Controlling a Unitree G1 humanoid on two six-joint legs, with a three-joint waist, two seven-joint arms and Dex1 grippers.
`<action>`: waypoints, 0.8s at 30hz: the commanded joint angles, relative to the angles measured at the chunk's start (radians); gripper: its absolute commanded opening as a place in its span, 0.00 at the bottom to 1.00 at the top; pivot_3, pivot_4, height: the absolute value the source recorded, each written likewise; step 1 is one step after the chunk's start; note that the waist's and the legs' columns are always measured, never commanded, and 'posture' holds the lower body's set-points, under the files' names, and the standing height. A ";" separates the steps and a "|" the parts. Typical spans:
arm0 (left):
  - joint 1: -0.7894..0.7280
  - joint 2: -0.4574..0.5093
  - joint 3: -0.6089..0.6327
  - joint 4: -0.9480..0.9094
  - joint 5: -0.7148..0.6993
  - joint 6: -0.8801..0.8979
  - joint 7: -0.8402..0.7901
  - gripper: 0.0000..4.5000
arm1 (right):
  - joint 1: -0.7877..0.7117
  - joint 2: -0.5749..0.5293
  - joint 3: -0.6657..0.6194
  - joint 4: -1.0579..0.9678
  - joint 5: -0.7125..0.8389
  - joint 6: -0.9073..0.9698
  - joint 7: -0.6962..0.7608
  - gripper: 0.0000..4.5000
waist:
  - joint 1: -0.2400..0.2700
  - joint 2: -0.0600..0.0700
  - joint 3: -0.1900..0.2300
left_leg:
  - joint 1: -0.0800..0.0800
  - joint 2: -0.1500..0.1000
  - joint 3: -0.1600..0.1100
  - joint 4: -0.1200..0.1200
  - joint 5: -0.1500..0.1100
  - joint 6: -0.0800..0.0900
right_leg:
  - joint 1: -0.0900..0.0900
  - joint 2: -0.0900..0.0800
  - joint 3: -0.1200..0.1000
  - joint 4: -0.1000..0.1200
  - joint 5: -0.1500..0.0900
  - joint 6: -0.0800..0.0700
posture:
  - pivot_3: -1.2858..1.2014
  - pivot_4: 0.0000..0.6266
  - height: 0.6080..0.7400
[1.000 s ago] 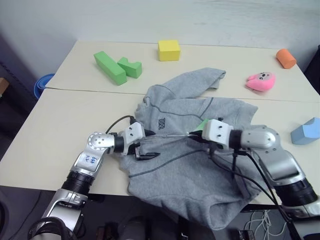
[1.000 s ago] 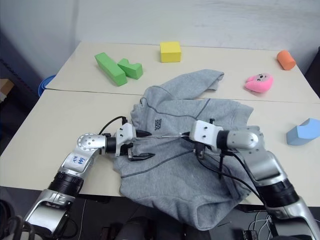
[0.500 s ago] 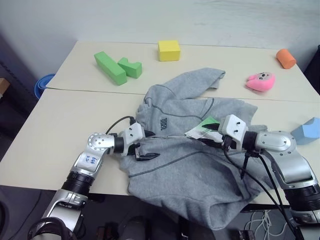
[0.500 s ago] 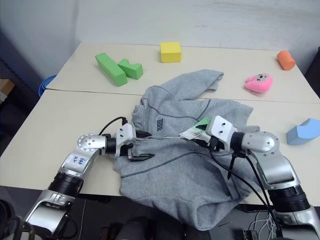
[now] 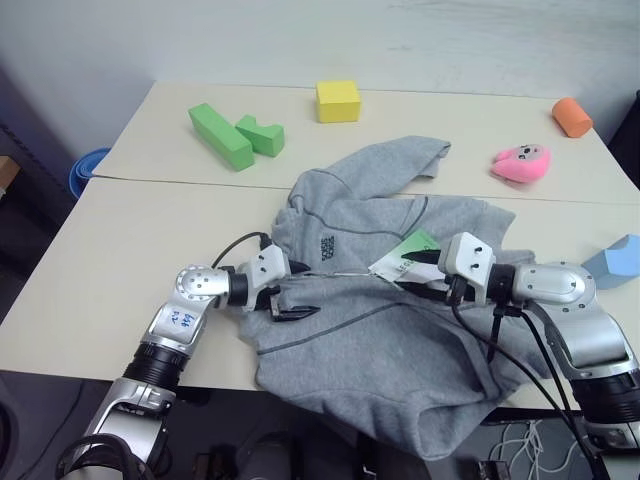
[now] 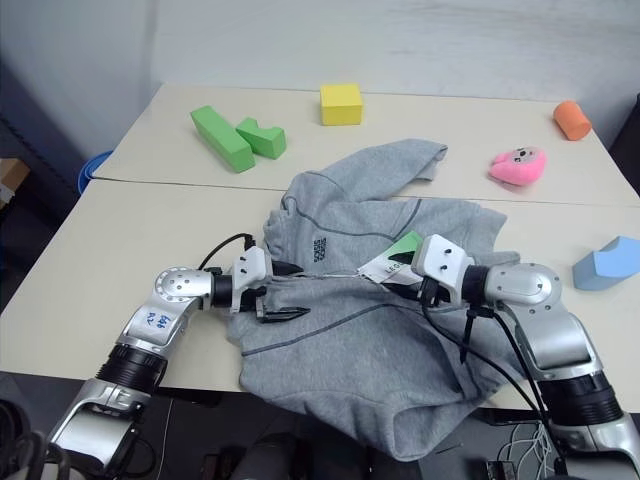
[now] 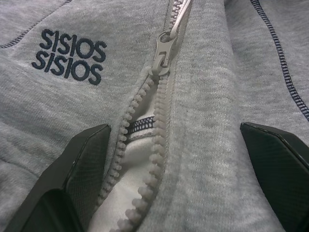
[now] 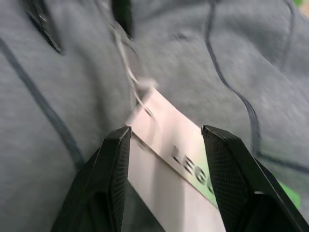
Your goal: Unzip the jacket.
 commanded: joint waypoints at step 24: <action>0.044 -0.003 -0.023 0.016 0.012 0.038 -0.011 1.00 | -0.113 -0.035 0.027 0.182 -0.162 -0.195 -0.043 0.53 | -0.002 0.000 0.000 | 0.001 0.000 0.001 0.000 0.000 0.000 | 0.000 0.000 0.000 0.000 0.000 0.000 | 0.52 0.24 1.00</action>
